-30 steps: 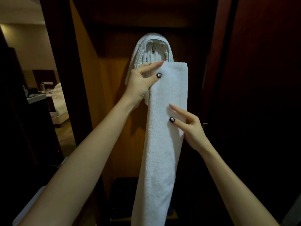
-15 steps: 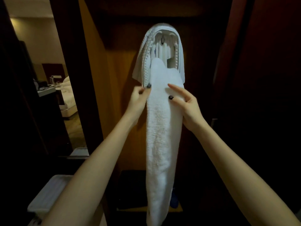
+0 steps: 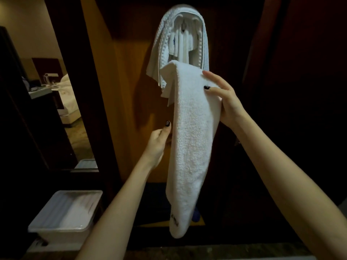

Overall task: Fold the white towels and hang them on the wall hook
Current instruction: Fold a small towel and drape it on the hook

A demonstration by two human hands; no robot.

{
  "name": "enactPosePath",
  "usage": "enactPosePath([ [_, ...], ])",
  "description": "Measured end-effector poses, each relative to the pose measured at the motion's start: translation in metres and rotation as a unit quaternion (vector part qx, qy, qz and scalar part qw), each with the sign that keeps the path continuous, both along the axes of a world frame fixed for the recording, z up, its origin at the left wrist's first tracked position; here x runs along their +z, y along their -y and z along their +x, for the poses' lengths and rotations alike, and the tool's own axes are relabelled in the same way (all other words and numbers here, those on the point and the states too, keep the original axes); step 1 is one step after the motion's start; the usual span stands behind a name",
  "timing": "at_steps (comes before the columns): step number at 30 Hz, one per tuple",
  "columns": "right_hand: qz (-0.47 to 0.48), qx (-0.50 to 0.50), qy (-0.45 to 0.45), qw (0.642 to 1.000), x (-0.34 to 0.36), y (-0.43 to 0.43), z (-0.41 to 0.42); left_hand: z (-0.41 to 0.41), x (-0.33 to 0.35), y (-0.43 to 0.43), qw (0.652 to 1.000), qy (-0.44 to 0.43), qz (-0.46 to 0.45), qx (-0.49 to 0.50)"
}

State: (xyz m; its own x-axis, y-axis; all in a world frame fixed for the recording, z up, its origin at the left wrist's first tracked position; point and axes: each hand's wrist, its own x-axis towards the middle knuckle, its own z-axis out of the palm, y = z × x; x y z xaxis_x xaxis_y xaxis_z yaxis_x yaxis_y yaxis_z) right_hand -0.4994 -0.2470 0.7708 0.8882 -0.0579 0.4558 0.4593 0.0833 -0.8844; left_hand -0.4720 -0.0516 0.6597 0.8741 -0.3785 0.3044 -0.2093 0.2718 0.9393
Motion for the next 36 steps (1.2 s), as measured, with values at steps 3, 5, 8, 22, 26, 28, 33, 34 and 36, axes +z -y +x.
enactPosePath([
  [3,0.021,0.007,-0.022,1.0,0.001,0.004,-0.005,0.002,0.003,-0.004,0.998,0.058,-0.004,0.02],
  [5,0.026,0.003,-0.035,0.999,-0.001,0.007,-0.007,-0.002,0.006,-0.005,0.995,0.1,-0.004,0.022],
  [8,0.044,-0.006,-0.045,0.998,-0.006,0.009,-0.008,-0.008,0.01,-0.004,0.983,0.161,0.016,0.087],
  [22,0.01,-0.019,0.003,1.0,0.0,-0.008,0.004,-0.032,-0.033,0.006,0.911,0.323,0.126,0.222],
  [26,-0.01,-0.028,0.009,1.0,0.004,-0.007,0.007,-0.026,-0.051,0.02,0.916,0.255,0.221,0.217],
  [28,-0.014,-0.039,0.01,0.999,0.009,-0.003,0.008,-0.022,-0.053,0.025,0.933,0.208,0.206,0.208],
  [33,-0.034,-0.075,0.019,0.996,0.017,0.011,0.005,-0.017,-0.059,0.031,0.982,0.112,0.133,0.077],
  [34,-0.029,-0.079,0.02,0.996,0.019,0.014,0.005,-0.015,-0.064,0.031,0.98,0.106,0.149,0.074],
  [36,-0.008,-0.086,0.018,0.996,0.021,0.02,0.005,-0.016,-0.073,0.033,0.977,0.11,0.171,0.072],
])
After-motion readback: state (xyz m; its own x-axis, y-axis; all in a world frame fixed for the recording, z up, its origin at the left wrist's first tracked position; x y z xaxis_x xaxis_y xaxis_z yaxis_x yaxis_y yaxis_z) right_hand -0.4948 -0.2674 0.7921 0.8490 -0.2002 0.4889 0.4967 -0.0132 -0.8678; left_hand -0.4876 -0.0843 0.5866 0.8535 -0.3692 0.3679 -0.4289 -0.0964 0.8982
